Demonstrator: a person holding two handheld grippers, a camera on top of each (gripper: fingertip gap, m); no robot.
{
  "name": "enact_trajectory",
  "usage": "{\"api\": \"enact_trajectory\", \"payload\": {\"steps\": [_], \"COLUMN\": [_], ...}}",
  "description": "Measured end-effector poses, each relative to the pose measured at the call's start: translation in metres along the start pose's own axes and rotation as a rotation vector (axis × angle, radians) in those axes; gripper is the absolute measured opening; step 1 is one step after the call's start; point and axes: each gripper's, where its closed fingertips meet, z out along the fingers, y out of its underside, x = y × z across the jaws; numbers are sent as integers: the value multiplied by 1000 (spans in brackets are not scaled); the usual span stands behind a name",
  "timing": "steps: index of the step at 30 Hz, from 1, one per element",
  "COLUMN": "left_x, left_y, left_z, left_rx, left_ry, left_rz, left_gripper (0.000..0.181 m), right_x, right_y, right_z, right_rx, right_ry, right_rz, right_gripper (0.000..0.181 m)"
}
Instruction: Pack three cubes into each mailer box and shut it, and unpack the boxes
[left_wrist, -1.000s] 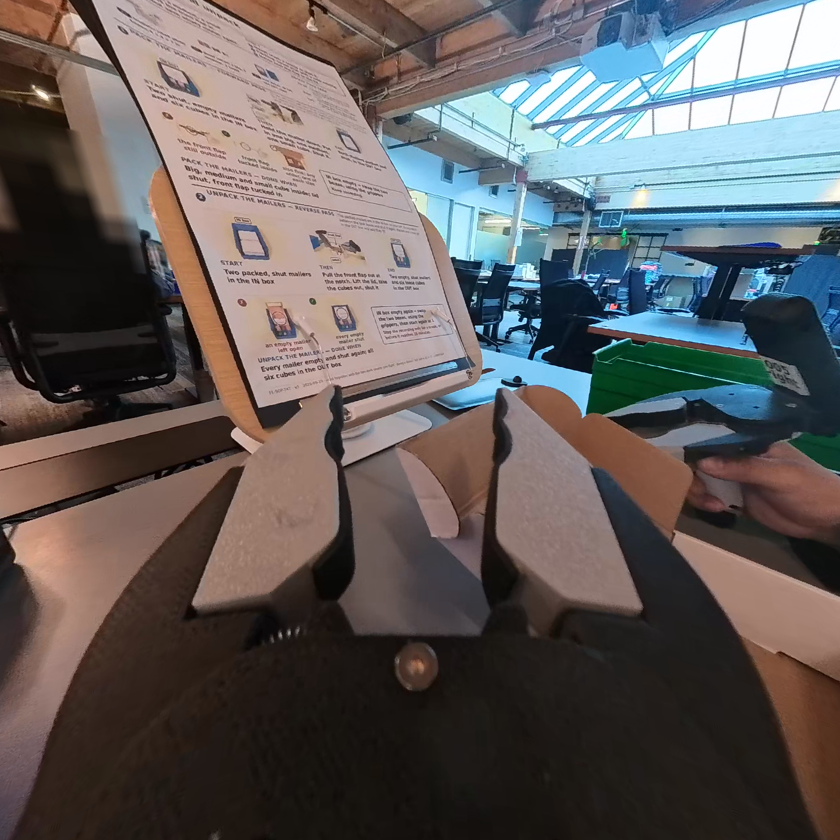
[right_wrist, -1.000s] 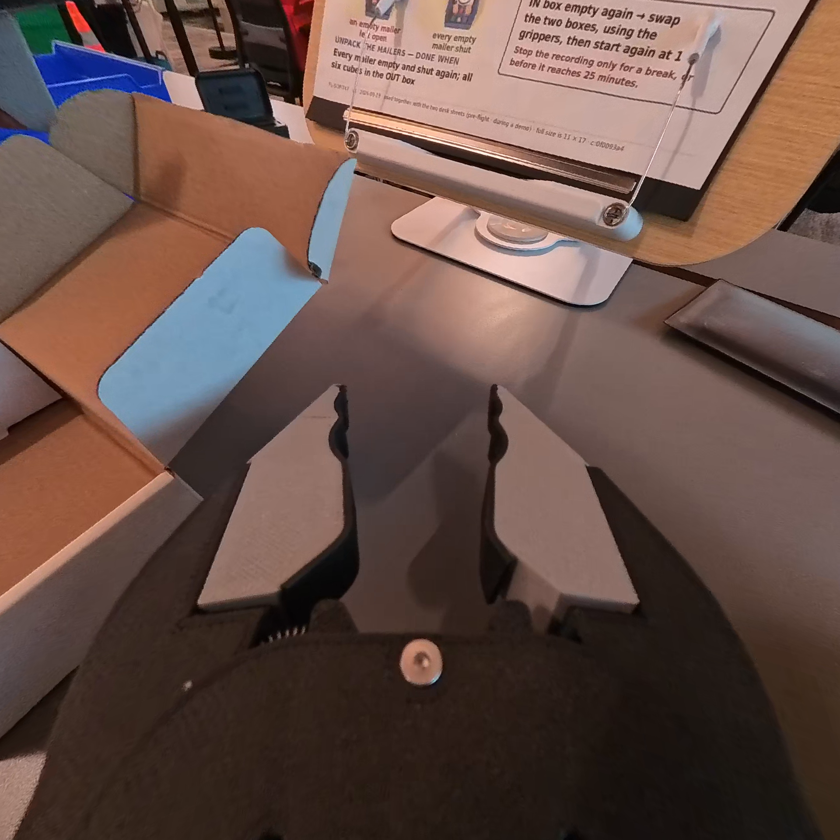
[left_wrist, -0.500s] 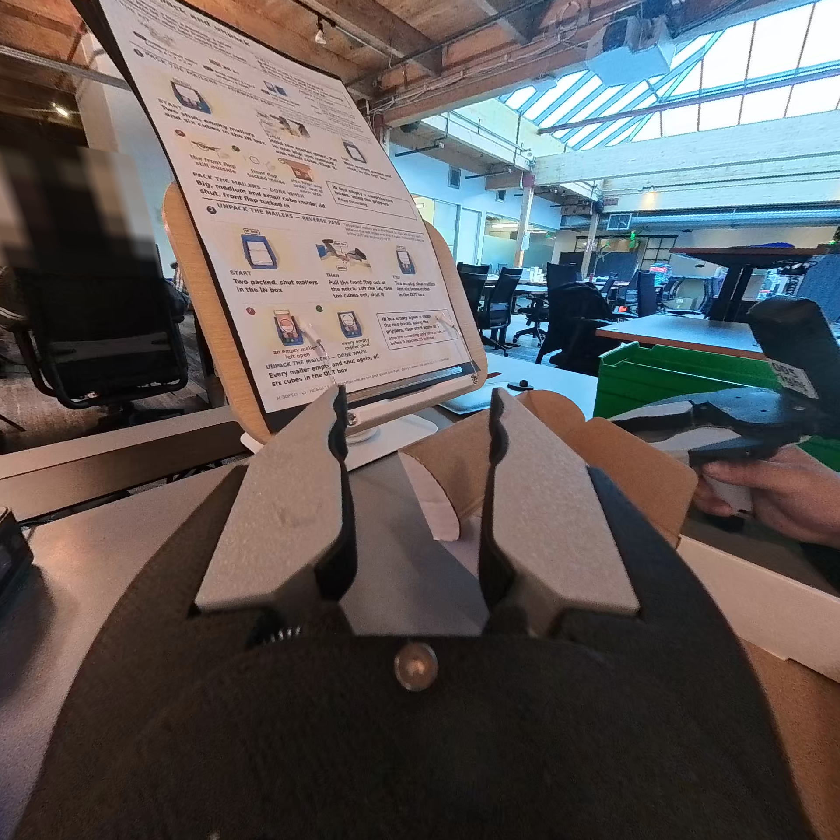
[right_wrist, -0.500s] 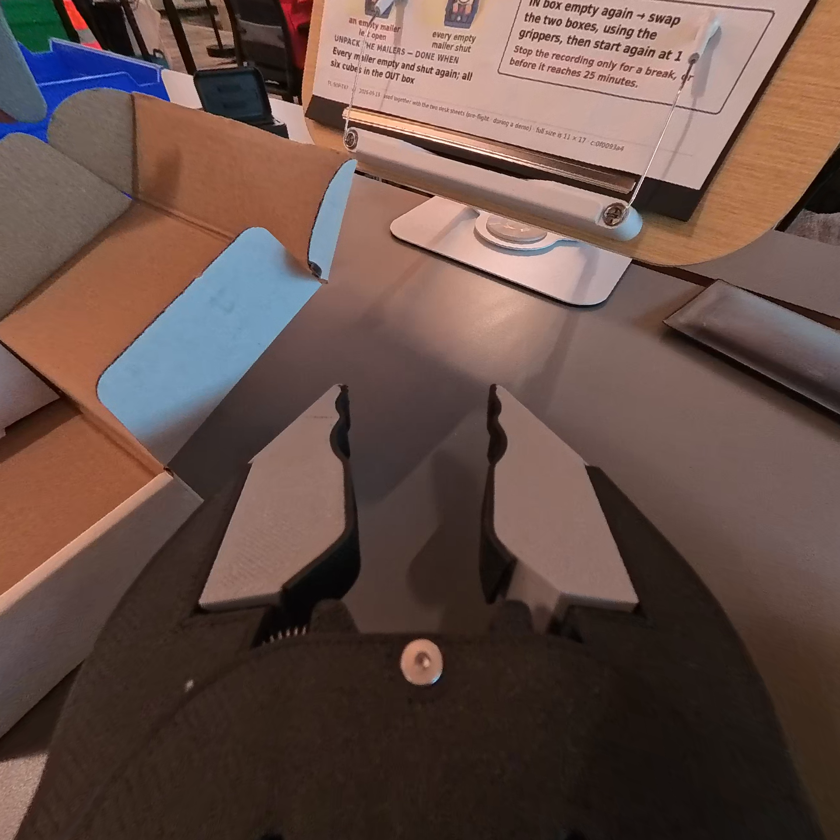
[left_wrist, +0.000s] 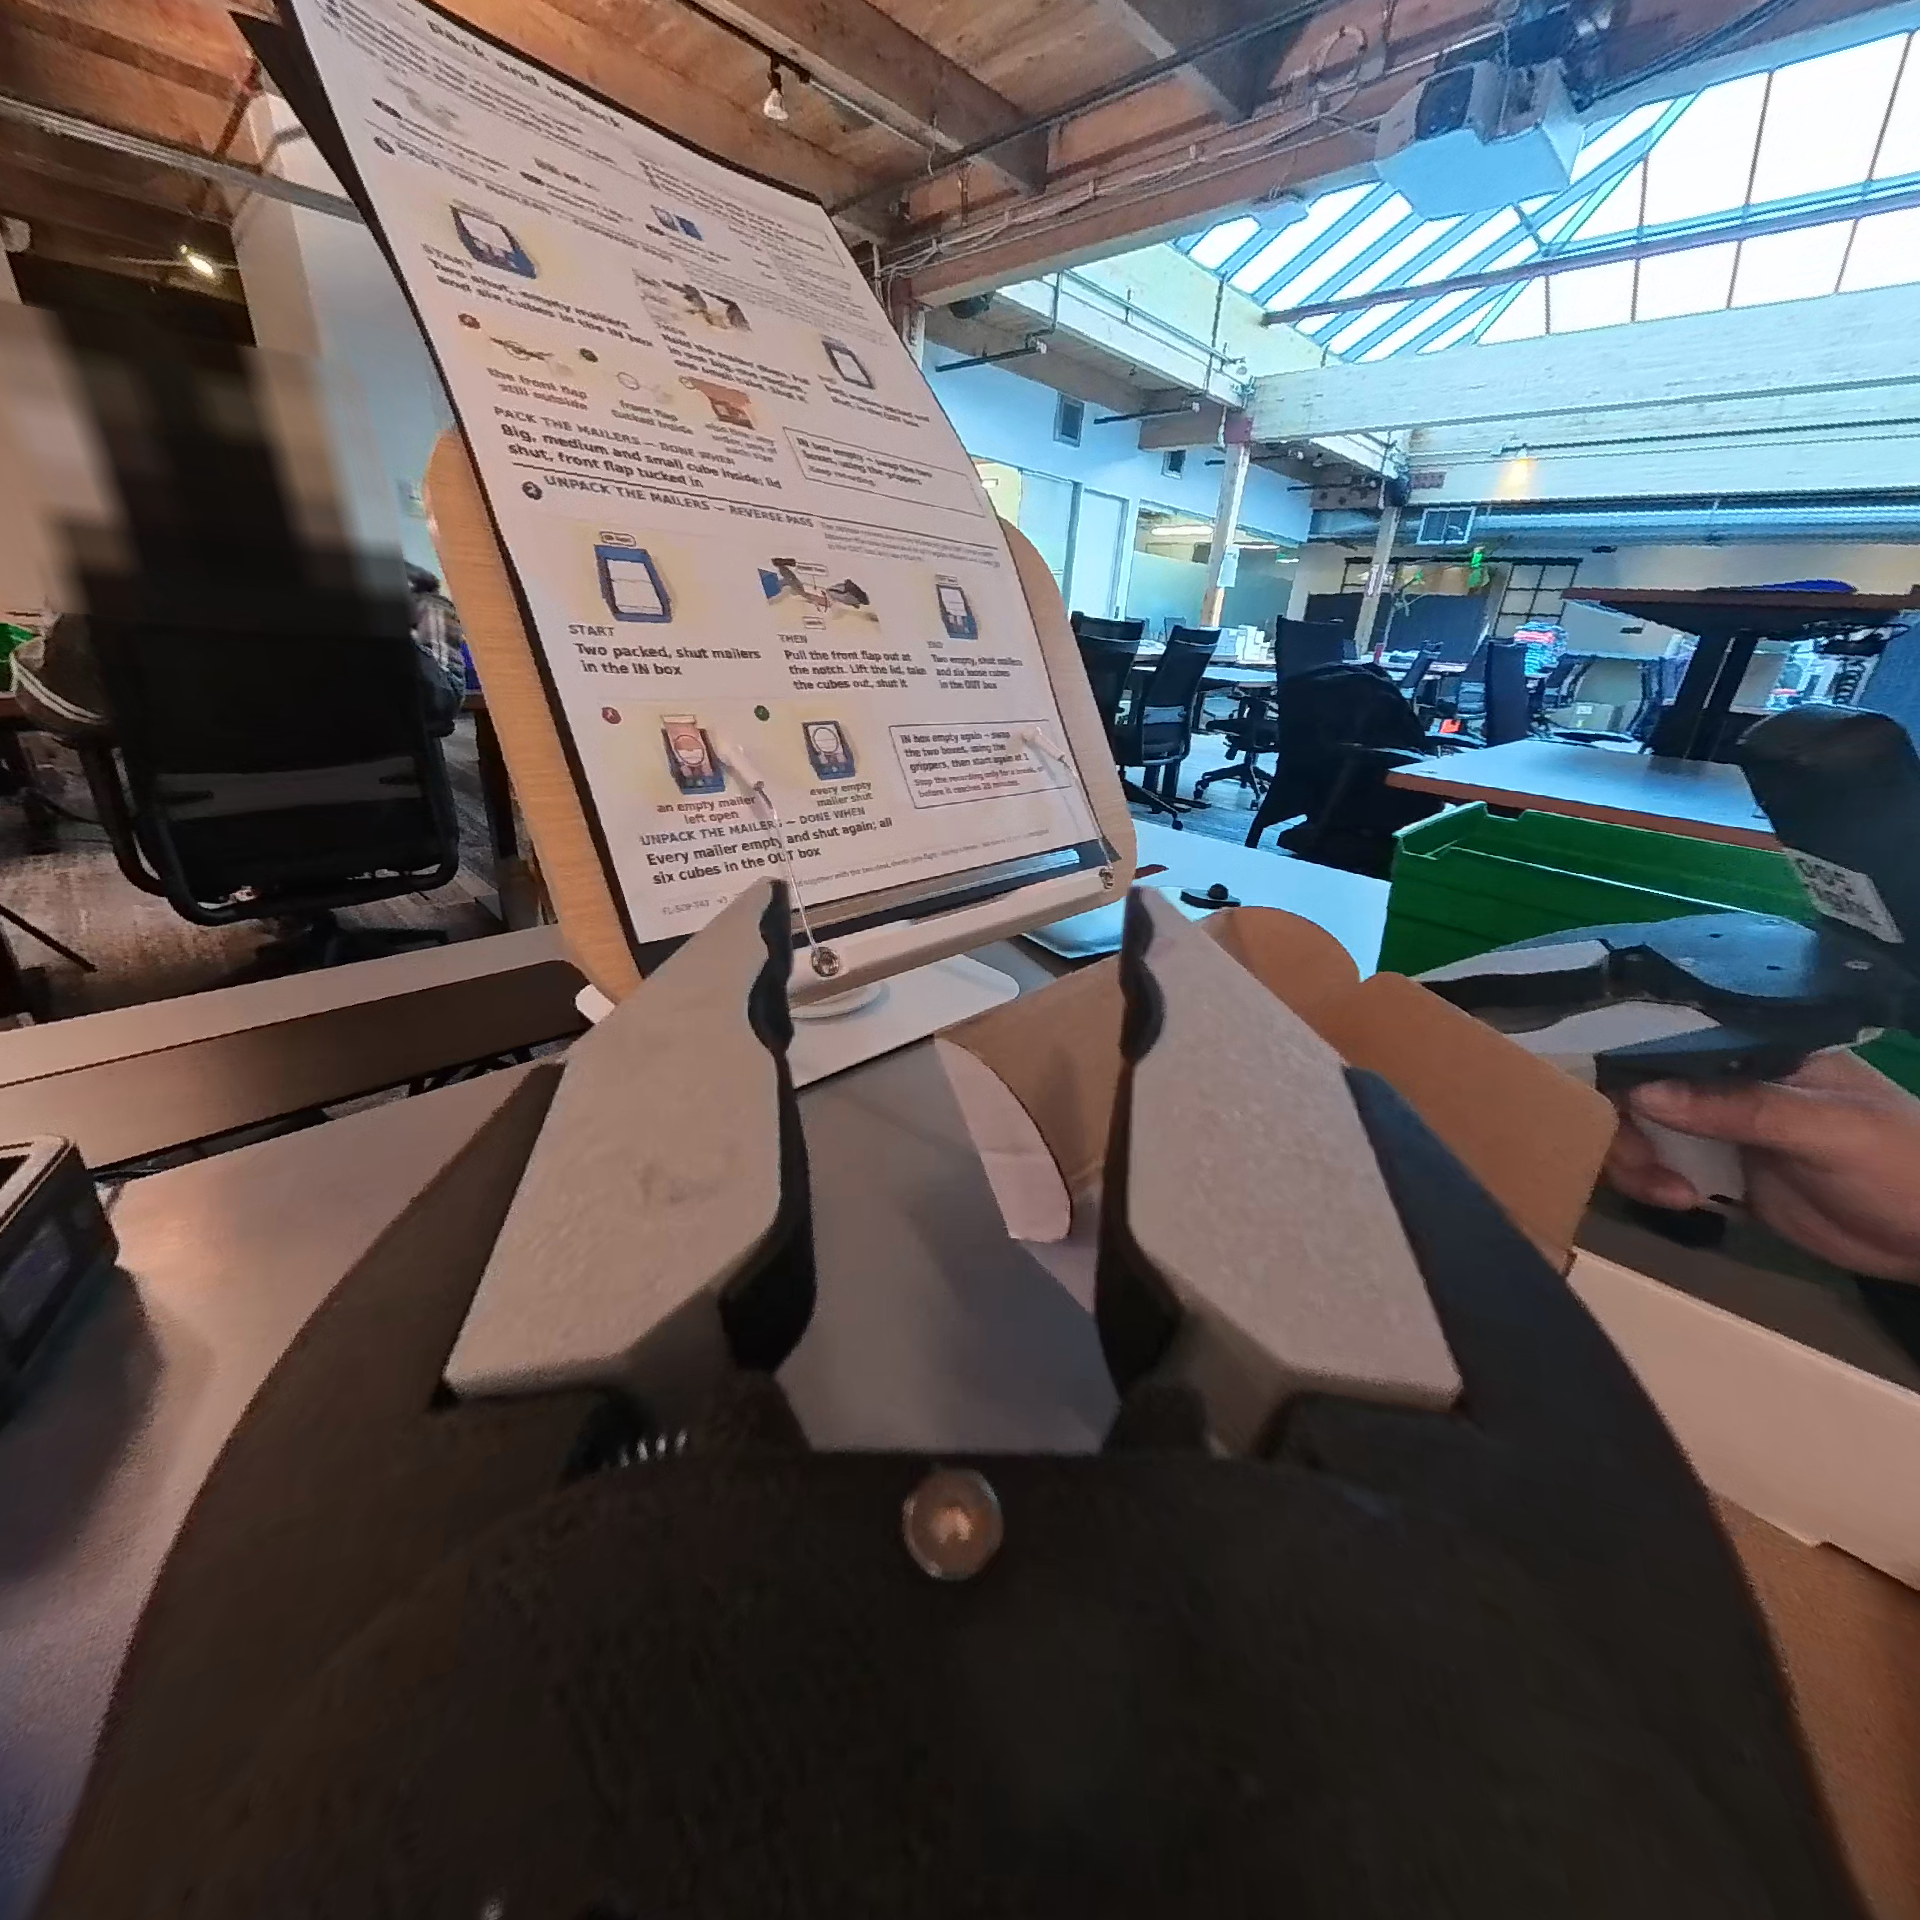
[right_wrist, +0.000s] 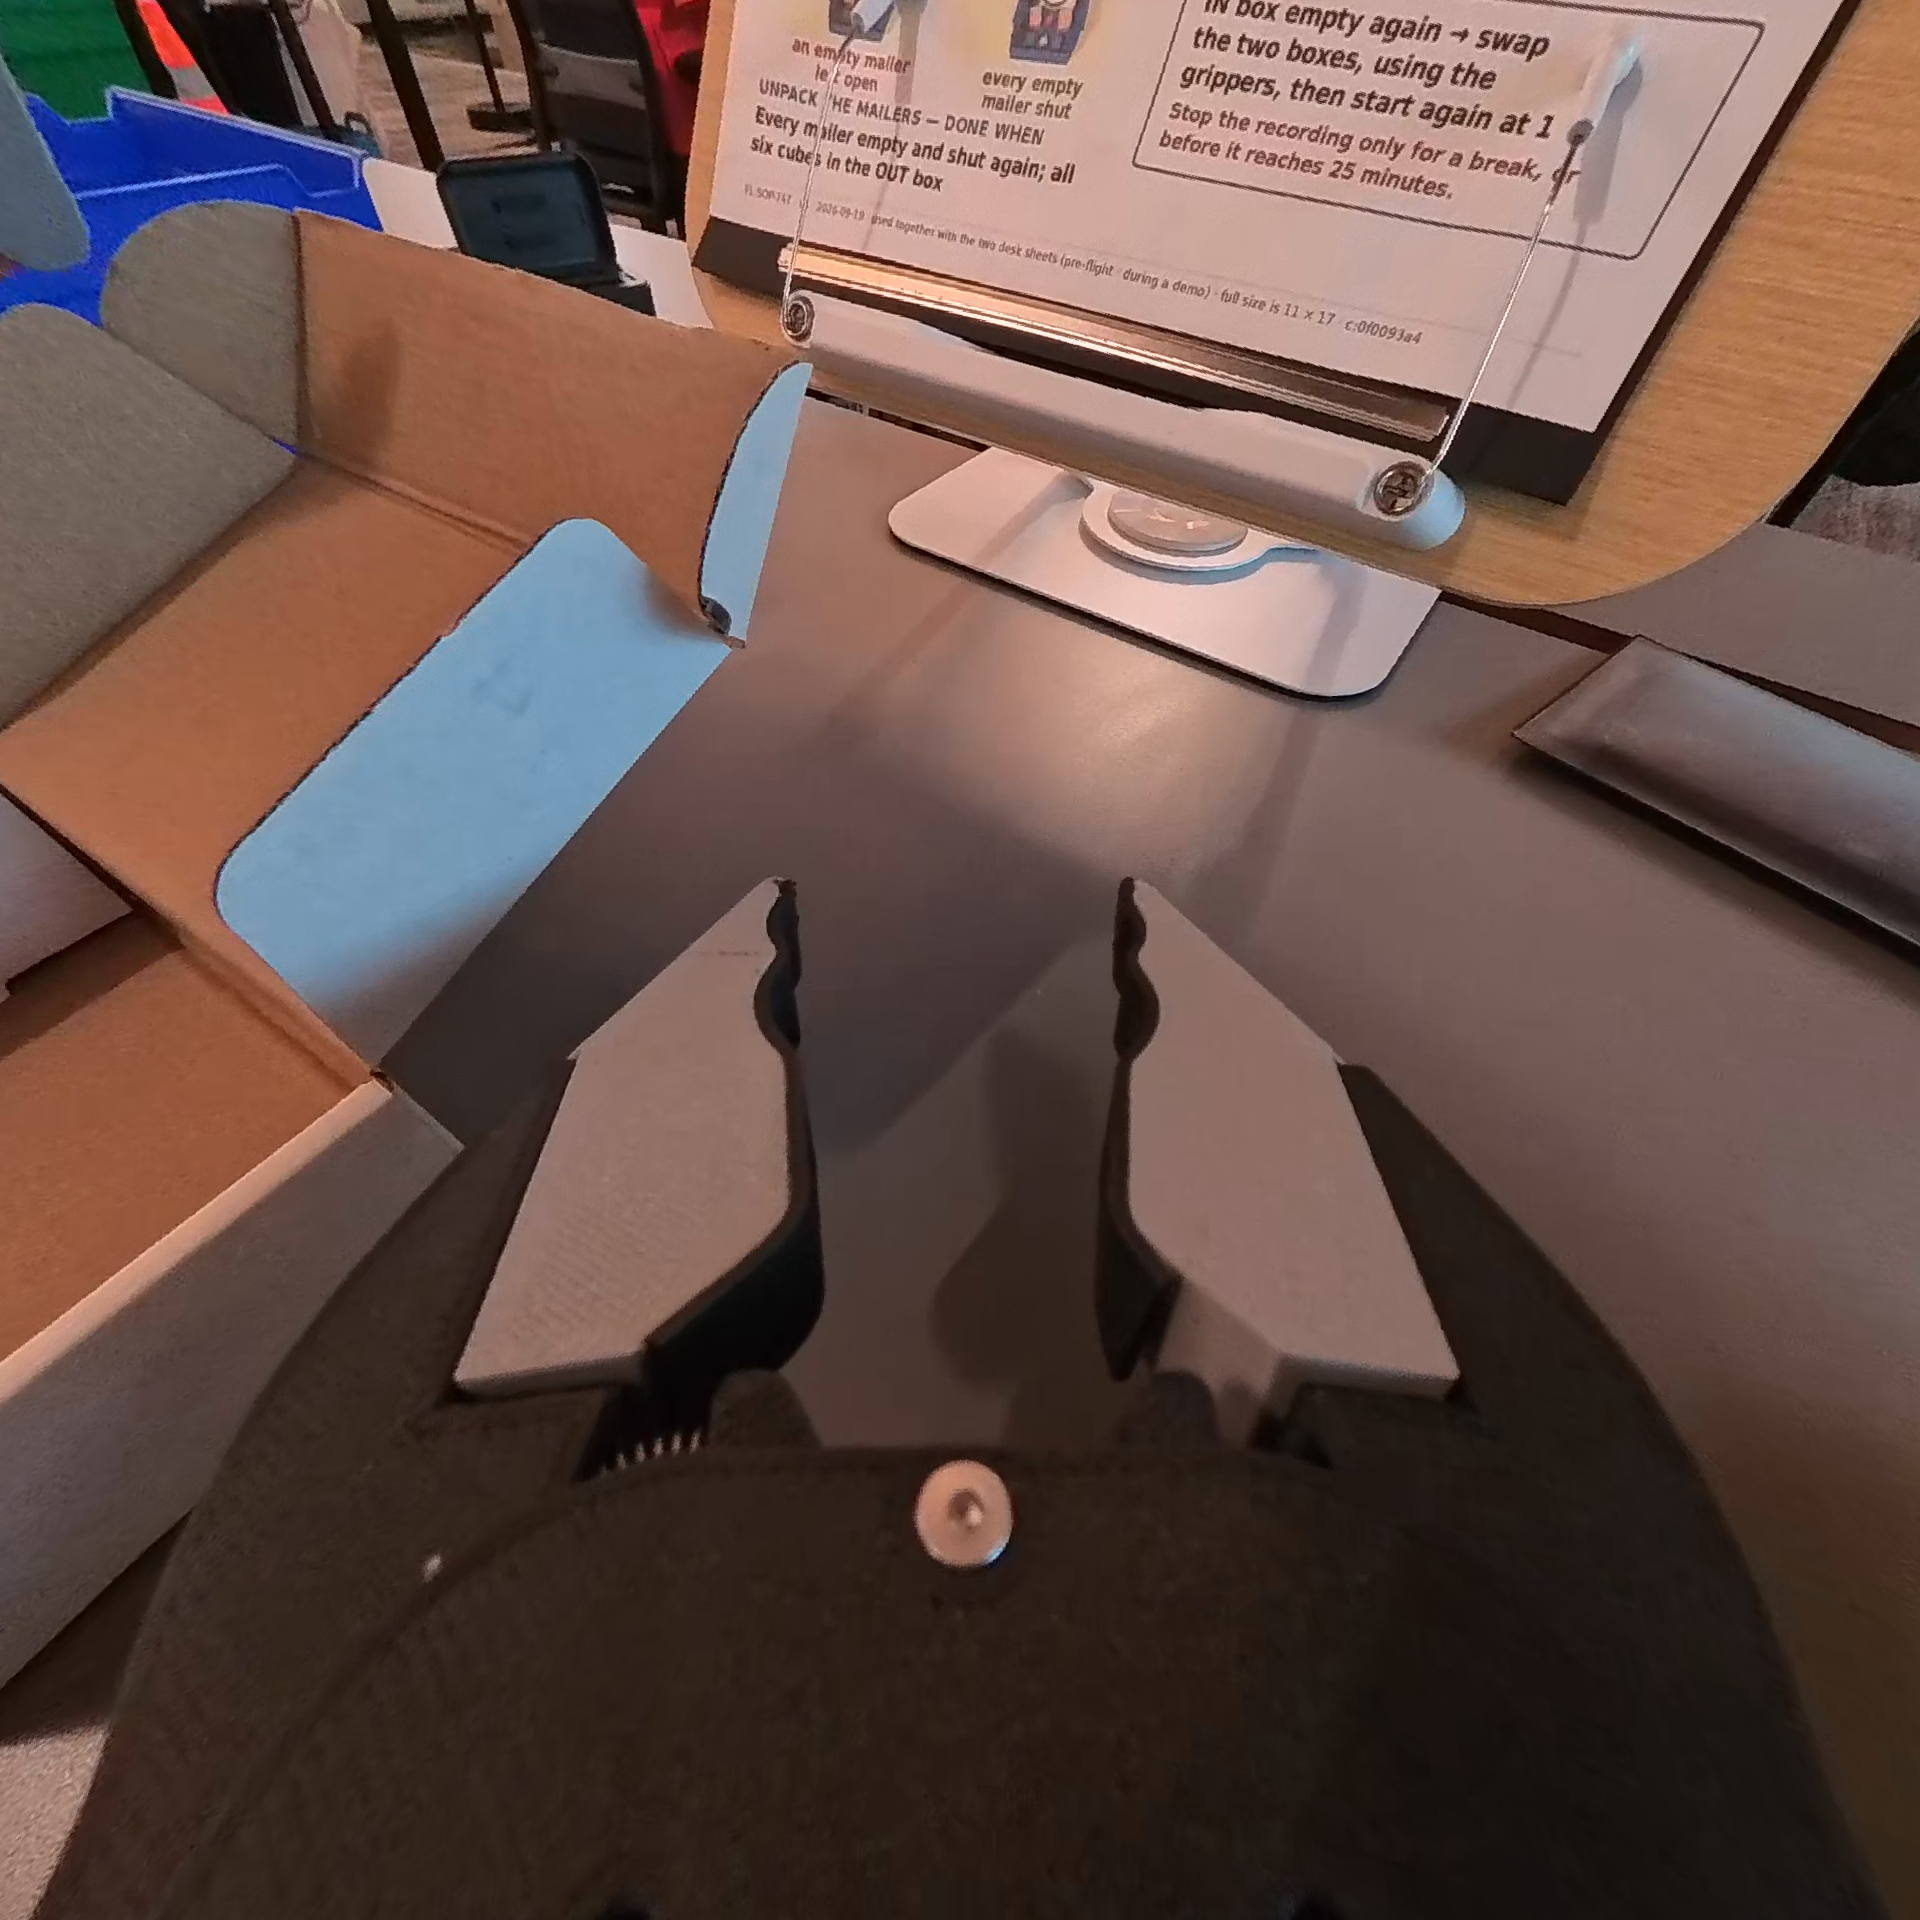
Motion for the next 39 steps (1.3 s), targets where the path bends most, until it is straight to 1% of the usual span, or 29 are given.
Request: {"api": "enact_trajectory", "payload": {"steps": [1, 2, 8, 15, 18, 20, 23, 24, 25, 26, 28, 30, 31, 34, 36, 38, 39], "left_x": [-2, -7, -10, -5, -1, 6, -2, -7, -17, -32, -63, -91, -103, -143, -153, -156, -157], "left_y": [-1, -1, 5, 5, -11, -35, -74, -83, -87, -86, -70, -45, -32, 15, 37, 53, 61], "left_z": [-1, -1, 0, 2, -4, -16, -51, -65, -79, -94, -124, -152, -165, -203, -219, -230, -237], "left_rx": [1, 1, -22, -47, -32, -33, -62, -98, -158, -233, -413, -572, -638, -848, -945, -1038, -1100], "left_ry": [-12, -42, -52, -31, -16, 39, 44, 44, 25, -5, -35, -36, -34, -133, -170, -189, -202], "left_rz": [0, -2, -26, -53, -123, -197, -159, -127, -94, -72, -76, -142, -176, -207, -201, -173, -154], "left_gripper": [64, 73, 77, 79, 81, 83, 79, 74, 69, 69, 72, 83, 80, 78, 75, 68, 68], "right_x": [0, 0, -1, -1, 1, 1, -1, -2, -3, -4, -8, -10, -11, -12, -11, -11, -12], "right_y": [0, 0, 1, 2, 2, 2, 1, 1, 1, 1, 1, 1, 1, 1, 0, -1, -2], "right_z": [0, 0, 1, 3, 3, 2, 4, 5, 6, 7, 10, 12, 12, 12, 11, 10, 9], "right_rx": [1, 2, -4, -18, -15, -12, -11, -13, -17, -20, -27, -32, -32, -27, -18, -9, -7], "right_ry": [0, 0, 0, -1, -10, -18, -33, -37, -39, -40, -46, -52, -53, -49, -40, -36, -35], "right_rz": [1, 3, -9, -9, 17, 30, 26, 19, 11, 3, -14, -24, -27, -37, -41, -37, -33], "right_gripper": [59, 59, 58, 56, 57, 56, 56, 57, 58, 58, 58, 58, 58, 57, 57, 57, 57]}}
